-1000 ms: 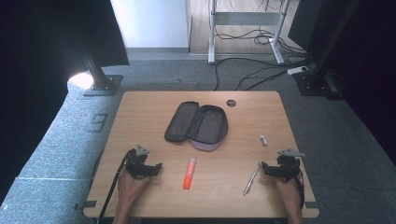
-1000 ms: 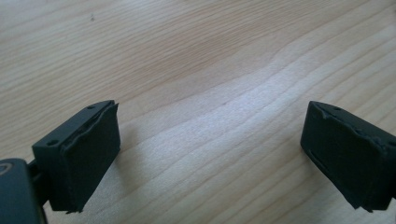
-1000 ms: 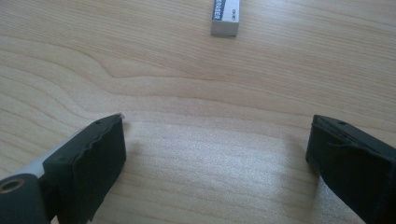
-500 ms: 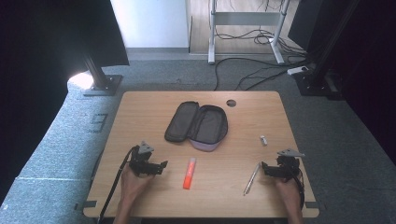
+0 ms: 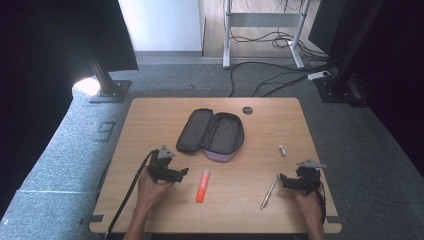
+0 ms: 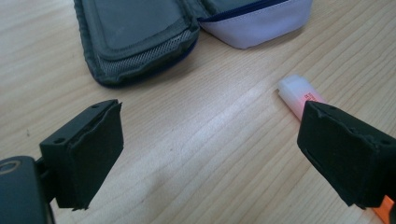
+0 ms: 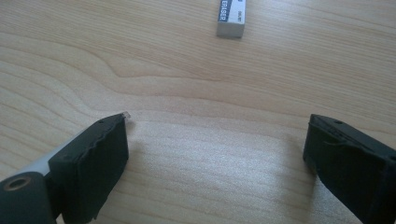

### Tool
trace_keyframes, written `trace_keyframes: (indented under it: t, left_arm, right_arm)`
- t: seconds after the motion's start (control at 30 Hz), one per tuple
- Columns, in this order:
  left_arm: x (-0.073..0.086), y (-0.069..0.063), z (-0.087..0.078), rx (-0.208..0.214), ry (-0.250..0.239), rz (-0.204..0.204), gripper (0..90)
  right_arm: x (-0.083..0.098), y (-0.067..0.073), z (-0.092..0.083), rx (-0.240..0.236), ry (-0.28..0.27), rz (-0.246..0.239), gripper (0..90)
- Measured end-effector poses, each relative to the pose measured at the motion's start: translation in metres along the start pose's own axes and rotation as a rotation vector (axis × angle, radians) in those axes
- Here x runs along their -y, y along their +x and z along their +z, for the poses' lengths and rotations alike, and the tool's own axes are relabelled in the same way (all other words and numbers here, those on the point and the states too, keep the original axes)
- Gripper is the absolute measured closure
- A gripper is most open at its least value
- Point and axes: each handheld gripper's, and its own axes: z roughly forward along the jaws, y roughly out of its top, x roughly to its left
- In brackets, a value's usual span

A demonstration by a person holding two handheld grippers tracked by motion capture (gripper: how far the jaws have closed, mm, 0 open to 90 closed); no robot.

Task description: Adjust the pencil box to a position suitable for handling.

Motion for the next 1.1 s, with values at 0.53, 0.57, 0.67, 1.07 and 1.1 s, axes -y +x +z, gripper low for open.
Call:
trace_keyframes:
  t: [0.53,0.57,0.67,1.07,1.1]
  left_arm:
    - [-0.040,-0.018,0.017,0.050,-0.005,0.086,12.0]
    - [-0.043,-0.020,0.019,0.050,0.001,0.090,12.2]
    - [-0.049,-0.024,0.026,0.071,0.006,0.103,13.4]
    - [-0.067,-0.027,0.045,0.147,-0.011,0.094,19.2]
    - [-0.067,-0.025,0.046,0.156,-0.013,0.088,20.4]
  right_arm:
    - [0.000,0.000,0.000,-0.001,0.000,0.000,6.3]
    - [0.000,0.000,0.000,0.000,0.000,-0.001,6.3]
    - [0.000,0.000,0.000,0.000,0.000,-0.001,6.3]
    - [0.000,0.000,0.000,0.000,-0.001,-0.001,6.3]
    - [0.000,0.000,0.000,-0.001,0.000,-0.001,6.3]
